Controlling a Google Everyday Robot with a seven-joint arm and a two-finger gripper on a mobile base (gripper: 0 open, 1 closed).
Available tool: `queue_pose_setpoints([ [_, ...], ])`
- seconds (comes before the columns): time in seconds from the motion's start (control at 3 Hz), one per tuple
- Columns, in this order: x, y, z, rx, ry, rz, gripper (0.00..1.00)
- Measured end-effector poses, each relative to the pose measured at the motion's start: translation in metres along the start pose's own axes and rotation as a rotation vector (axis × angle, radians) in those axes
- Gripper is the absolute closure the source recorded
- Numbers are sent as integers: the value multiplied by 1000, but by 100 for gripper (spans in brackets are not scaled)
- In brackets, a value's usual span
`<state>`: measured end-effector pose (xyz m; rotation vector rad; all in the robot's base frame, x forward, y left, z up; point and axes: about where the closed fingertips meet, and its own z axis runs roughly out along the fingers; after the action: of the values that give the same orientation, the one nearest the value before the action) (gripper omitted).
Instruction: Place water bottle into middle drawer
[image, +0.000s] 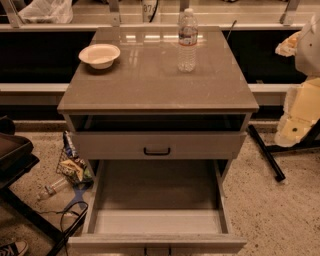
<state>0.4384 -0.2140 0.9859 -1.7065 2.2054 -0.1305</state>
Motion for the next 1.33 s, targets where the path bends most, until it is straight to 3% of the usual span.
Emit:
queue_pose_setpoints([
  [0.67, -2, -3, -2, 12, -14, 6, 0],
  [1.0, -24, -47, 12, 60, -175, 61, 0],
  [1.33, -52, -106, 25, 135, -388, 142, 0],
])
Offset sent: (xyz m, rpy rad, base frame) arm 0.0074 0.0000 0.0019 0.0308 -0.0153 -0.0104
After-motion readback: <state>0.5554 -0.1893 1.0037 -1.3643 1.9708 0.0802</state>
